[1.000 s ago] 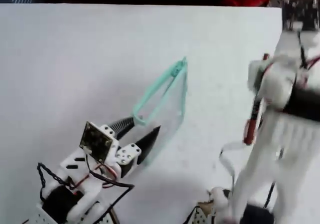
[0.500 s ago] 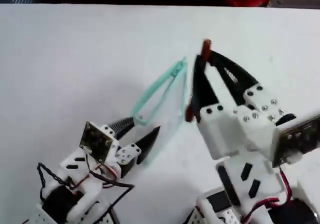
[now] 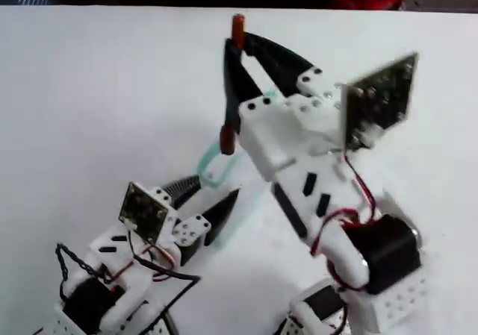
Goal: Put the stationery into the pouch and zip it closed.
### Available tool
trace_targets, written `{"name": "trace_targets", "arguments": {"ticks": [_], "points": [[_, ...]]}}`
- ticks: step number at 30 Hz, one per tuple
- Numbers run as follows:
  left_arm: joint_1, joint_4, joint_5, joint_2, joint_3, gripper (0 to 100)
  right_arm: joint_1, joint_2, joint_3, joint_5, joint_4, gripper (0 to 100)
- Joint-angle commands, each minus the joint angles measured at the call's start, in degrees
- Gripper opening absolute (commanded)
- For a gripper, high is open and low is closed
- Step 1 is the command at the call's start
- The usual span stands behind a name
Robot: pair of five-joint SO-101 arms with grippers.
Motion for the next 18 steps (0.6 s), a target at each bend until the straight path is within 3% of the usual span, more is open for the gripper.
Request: {"name": "trace_targets", "arguments": {"ticks": [1,13,18], "points": [[0.5,-1.0,-0.4,0.6,0.1,18,-0.1,0.4,-1.5,-0.4,0.1,1.7],[0.4,-1.1,-0.4,0.6,0.1,18,2.2,0.0,4.2,-0.2,14.3,1.7],[0.4,-1.0,-0.4,0.6,0.1,18,2.2,-2.7,8.4,10.2,16.7,1.7]]}}
